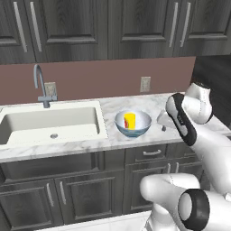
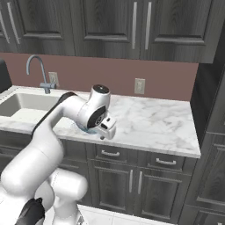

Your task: Place the cup inside the bowl on the dining table and move the bowl to any counter.

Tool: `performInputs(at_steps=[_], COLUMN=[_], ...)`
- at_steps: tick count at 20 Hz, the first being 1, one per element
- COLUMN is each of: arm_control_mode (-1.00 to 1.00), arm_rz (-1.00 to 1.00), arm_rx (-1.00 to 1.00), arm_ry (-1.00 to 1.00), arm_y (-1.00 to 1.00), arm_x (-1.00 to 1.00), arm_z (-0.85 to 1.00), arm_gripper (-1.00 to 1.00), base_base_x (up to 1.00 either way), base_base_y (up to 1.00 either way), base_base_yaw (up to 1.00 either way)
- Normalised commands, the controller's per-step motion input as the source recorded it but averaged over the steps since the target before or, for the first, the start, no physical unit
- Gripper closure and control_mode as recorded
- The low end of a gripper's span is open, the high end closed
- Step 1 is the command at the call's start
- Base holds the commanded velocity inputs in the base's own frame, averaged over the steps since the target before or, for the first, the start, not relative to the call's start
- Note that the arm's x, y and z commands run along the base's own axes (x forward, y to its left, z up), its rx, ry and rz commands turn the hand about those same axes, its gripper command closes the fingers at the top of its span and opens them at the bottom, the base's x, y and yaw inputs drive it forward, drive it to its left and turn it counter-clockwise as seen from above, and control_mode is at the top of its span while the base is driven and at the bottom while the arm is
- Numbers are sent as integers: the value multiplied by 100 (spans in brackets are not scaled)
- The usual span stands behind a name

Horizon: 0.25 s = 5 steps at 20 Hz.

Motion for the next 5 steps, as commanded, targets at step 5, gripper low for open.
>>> performInputs(at_steps=[5], arm_control_mode=[-100], arm_rz=[0], arm_rx=[-3], arm_ry=[0], arm_y=[11], arm_x=[-65], arm_z=[32], arm_gripper=[-100], base_base_x=[0], base_base_y=[0], base_base_yaw=[0])
